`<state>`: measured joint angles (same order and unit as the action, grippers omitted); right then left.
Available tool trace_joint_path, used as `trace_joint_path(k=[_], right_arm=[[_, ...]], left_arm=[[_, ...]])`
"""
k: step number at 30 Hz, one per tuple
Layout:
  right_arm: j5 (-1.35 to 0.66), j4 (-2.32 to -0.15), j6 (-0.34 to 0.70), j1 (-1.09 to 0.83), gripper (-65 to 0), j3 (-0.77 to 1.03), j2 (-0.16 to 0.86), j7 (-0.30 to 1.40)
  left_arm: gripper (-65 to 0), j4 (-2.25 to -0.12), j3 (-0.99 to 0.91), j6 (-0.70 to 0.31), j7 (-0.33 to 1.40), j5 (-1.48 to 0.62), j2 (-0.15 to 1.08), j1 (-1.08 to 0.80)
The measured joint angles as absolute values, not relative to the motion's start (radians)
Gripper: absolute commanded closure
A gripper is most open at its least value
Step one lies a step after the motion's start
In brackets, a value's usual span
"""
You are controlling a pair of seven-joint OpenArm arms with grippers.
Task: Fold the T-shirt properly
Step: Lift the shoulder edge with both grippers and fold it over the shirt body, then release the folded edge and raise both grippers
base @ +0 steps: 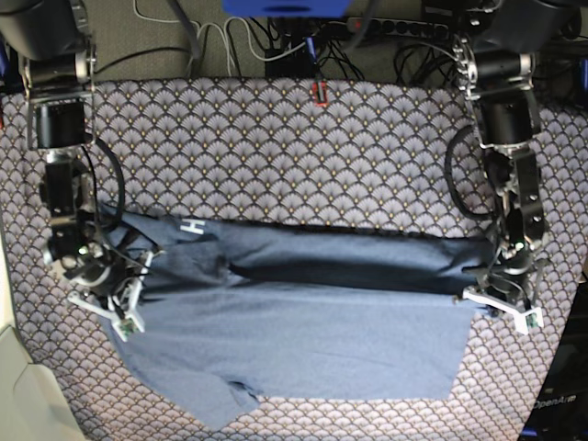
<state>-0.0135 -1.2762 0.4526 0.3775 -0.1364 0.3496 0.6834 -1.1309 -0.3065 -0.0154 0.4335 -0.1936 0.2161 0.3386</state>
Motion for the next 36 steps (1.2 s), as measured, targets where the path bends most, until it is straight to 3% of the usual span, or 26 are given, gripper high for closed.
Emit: trace_joint_path(k=[5,10,23,25,28,33,36], right_arm=[[-0.018,-1.275,0.453,0.398,0.0,-0.186,0.347,0.676],[-0.01,-1.275,0.452,0.405,0.0,-0.186,0.34,0.681],[-0.014,-1.171,0.453,0.472,0.0,-0.192,0.33,0.677],[-0.014,-1.171,0.452,0.472,-0.3,-0.192,0.33,0.68],[-0.014,-1.171,0.452,0.473,-6.6,-0.192,0.33,0.68],[-0.011,-1.171,0.451,0.472,-27.5,-0.191,0.333,0.684],[-0.01,-1.171,0.451,0.47,-38.2,-0.191,0.333,0.685]], left_arm=[[-2.2,-1.066,-0.307,-0.015,0.43,-0.191,0.216,0.35],[-12.3,-1.05,-0.308,-0.008,0.429,-0.19,0.216,0.355],[-13.2,-0.971,-0.241,-0.011,0.355,-0.187,0.217,0.427],[-17.4,-0.968,-0.241,-0.004,0.36,-0.186,0.219,0.421],[-27.0,-0.973,-0.241,-0.008,0.361,-0.187,0.219,0.419],[-39.1,-0.977,-0.241,-0.008,0.358,-0.186,0.219,0.41],[-42.5,-1.009,-0.241,-0.007,0.368,-0.187,0.218,0.386]])
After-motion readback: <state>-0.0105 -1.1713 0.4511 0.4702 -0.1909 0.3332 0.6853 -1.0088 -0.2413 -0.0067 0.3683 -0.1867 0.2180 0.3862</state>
